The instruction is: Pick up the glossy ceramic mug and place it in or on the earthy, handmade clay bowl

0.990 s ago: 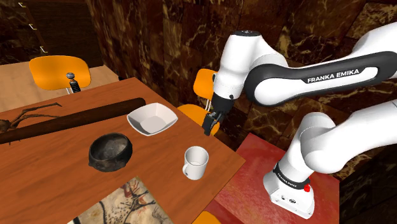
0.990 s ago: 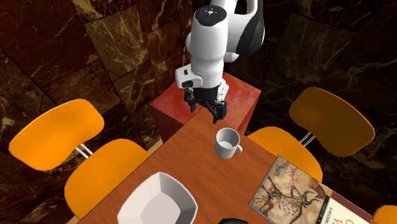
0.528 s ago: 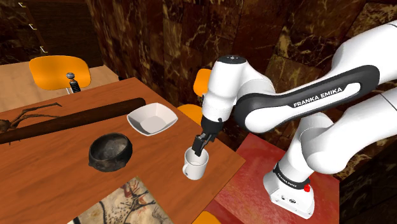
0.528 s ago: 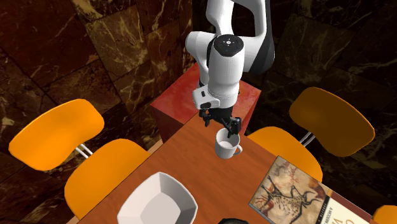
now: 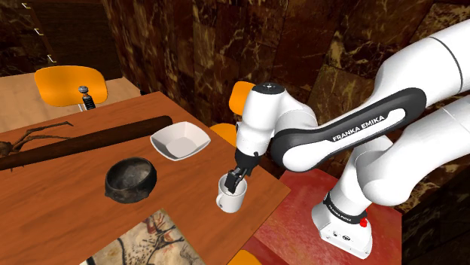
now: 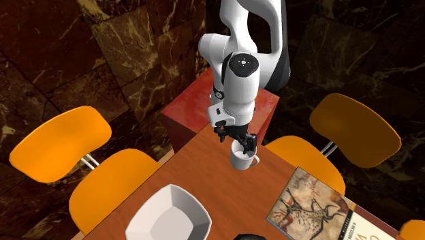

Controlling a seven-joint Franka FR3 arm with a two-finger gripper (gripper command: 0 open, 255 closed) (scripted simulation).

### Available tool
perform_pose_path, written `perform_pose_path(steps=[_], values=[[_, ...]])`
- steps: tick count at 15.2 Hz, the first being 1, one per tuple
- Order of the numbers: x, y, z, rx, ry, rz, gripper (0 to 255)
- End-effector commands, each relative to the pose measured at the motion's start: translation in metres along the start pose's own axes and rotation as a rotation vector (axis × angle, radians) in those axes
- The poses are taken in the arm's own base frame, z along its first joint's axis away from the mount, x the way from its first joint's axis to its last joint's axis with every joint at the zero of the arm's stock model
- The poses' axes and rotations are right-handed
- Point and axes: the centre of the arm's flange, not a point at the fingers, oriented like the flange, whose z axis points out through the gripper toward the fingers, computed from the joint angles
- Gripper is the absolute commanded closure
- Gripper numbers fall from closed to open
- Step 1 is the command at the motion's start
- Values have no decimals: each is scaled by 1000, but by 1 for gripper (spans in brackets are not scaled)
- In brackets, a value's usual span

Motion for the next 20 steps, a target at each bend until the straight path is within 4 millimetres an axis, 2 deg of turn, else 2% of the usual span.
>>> perform_pose_path(steps=[1,6,7,16,20], values=[[0,0,2,0,1,0,0],[0,0,2,0,1,0,0],[0,0,2,0,1,0,255],[0,0,2,0,1,0,255],[1,-1,-19,0,1,0,255]])
